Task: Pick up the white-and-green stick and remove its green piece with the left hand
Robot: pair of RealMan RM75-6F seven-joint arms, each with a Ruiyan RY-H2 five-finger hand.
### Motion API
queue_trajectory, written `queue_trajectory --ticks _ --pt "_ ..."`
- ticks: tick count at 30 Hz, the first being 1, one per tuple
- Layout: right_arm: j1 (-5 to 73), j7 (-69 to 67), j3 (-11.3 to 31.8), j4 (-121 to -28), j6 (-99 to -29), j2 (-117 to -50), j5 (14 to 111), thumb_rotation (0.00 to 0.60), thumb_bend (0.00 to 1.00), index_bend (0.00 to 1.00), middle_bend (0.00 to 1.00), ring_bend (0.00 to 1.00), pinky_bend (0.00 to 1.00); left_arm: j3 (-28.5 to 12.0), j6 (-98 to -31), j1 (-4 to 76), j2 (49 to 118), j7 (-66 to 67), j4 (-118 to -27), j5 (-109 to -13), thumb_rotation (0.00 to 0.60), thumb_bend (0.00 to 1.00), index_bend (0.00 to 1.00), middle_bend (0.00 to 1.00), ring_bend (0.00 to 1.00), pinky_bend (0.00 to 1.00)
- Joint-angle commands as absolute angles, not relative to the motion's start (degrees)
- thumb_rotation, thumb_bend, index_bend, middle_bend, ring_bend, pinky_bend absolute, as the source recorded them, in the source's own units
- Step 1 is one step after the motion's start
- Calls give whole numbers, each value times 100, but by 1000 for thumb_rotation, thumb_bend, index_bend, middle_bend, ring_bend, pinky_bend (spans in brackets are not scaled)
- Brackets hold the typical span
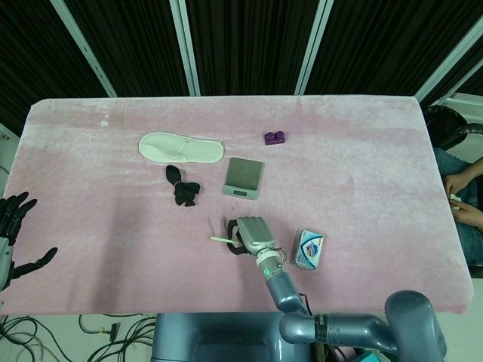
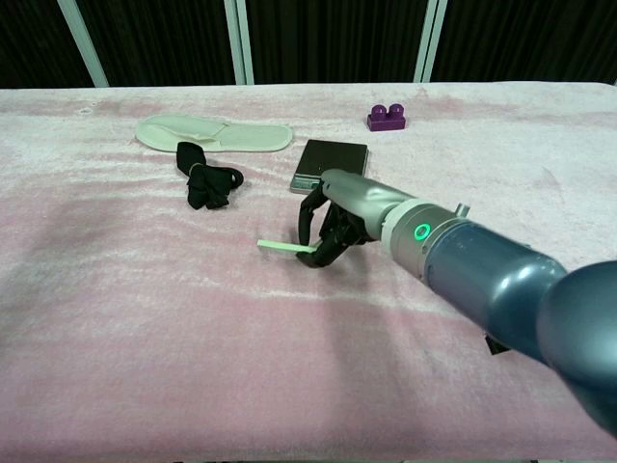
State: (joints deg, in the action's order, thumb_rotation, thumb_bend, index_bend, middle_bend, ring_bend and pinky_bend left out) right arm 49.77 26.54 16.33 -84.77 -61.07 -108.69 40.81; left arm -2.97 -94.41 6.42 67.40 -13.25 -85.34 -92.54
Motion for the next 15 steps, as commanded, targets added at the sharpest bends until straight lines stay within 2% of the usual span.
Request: queue_trajectory --ticks 1,5,8,11,15 --pt "4940 2729 1661 -8825 -5854 -10221 4259 600 507 687 926 878 995 -235 -9396 770 6640 -1405 -8579 -9550 600 184 117 43 0 0" --pt "4939 2639 1709 -9374 -5137 -9288 4149 600 507 687 924 876 995 -402 -9284 1167 6381 -1189 -8853 -9989 600 184 140 63 0 0" --pt "4964 2436 1795 -9715 -4545 -8643 4125 600 507 687 925 876 995 -503 -8868 1553 6125 -1153 -9223 -10156 600 183 142 66 0 0" --pt "5036 2307 1833 -9938 -4042 -8087 4252 600 508 687 923 871 995 -613 -7992 2125 5779 -1358 -9768 -10092 600 184 136 64 0 0" --pt "5127 2221 1855 -10130 -3772 -7680 4351 600 508 687 921 869 993 -874 -7082 2712 5513 -1462 -10124 -9699 600 186 174 66 0 0"
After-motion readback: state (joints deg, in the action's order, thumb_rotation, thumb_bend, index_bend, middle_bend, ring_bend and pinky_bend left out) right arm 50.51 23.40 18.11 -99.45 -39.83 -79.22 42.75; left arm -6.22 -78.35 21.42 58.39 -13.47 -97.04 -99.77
